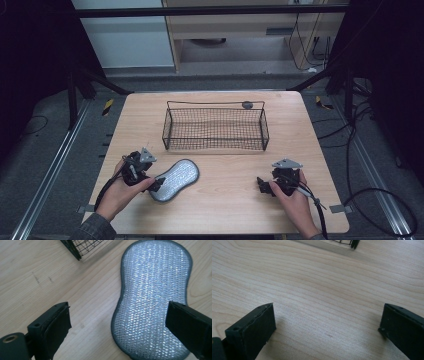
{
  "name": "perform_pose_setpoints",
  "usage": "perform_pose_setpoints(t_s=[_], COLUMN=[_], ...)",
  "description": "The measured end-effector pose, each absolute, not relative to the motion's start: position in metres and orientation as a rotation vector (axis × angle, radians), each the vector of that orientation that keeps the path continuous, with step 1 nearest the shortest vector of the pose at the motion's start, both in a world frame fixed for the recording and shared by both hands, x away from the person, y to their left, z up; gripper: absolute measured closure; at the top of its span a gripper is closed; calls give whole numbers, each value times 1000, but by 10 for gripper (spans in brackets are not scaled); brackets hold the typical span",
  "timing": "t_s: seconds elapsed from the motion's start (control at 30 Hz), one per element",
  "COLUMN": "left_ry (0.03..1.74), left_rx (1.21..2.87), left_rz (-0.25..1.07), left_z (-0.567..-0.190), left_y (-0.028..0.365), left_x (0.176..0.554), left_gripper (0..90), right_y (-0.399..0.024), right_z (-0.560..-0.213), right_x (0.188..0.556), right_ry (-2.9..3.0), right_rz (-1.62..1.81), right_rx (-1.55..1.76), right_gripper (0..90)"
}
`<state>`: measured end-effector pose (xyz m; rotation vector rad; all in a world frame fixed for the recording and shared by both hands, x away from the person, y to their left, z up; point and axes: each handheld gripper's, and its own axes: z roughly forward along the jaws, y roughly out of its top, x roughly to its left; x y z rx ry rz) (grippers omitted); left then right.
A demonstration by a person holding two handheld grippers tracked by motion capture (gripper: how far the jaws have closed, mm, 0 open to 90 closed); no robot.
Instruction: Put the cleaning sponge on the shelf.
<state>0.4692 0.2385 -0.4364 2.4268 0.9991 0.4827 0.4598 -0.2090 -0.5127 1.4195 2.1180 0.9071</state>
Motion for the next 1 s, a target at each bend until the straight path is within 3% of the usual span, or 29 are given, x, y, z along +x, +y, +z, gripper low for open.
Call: perform_pose_setpoints(t_s=[0.33, 1.0], left_ry=[914, 880], left_rx=[2528, 2674], left_rz=[343, 228], left_z=[-438, -457], left_y=[218, 181], left_x=[477, 492], left_gripper=[38, 37], right_y=[-210, -209], right_z=[-513, -513], right_x=[461, 460], right_ry=[2122, 2121], right_rz=[904, 904], right_rx=[1401, 1405], right_gripper=[3, 4])
